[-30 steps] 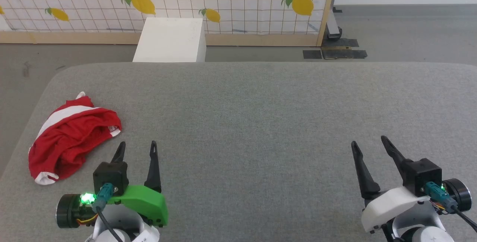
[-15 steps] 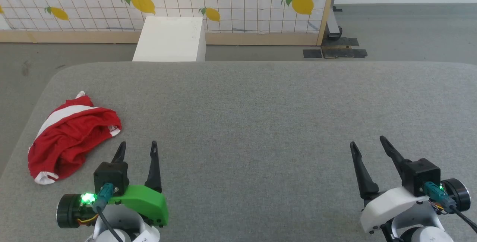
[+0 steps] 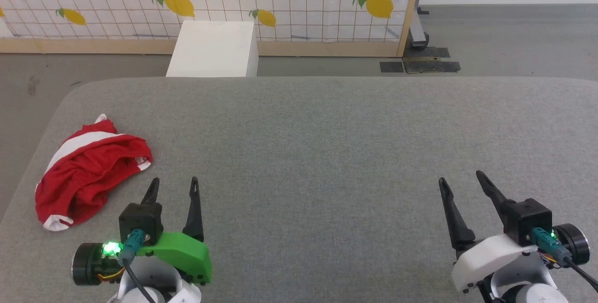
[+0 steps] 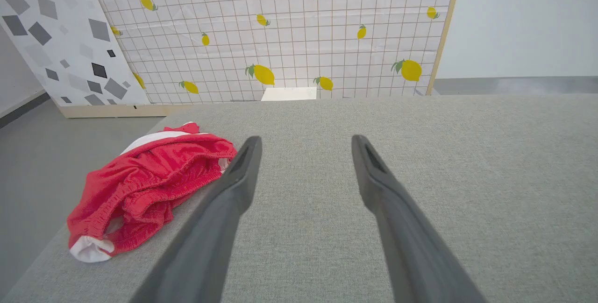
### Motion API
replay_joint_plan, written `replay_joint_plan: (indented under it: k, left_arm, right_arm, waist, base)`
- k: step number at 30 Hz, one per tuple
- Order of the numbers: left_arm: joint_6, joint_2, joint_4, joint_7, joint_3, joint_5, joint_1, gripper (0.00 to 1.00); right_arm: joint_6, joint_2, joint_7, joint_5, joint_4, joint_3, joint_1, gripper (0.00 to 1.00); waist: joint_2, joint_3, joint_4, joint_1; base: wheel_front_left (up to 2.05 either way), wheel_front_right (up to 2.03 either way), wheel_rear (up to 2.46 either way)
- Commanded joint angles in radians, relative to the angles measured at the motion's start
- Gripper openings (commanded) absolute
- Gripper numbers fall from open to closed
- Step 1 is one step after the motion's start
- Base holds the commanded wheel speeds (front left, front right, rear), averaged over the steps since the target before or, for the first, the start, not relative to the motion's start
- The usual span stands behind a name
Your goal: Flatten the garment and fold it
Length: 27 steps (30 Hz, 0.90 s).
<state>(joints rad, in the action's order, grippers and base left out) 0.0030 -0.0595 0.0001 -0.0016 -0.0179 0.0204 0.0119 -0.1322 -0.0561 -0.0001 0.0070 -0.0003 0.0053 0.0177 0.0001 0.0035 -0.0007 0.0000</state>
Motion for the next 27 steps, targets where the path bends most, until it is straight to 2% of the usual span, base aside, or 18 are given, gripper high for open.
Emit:
replay_joint_plan:
  k: [1,27]
  left_arm:
    - [0.008,-0.008,0.004,-0.006,-0.003,0.001,-0.004,1.00]
    - [0.018,-0.021,0.010,0.001,-0.022,0.019,-0.003,1.00]
  right_arm:
    - [0.001,-0.003,-0.001,0.004,0.003,0.002,-0.005,1.00]
    - [0.001,0.002,-0.005,0.028,-0.002,-0.003,-0.004,1.00]
  waist:
    - [-0.0001,0.000,0.000,0.0000]
    - [-0.0001,0.003,0.016,0.0000]
  base:
    - [0.00,0.00,0.00]
    - [0.00,0.00,0.00]
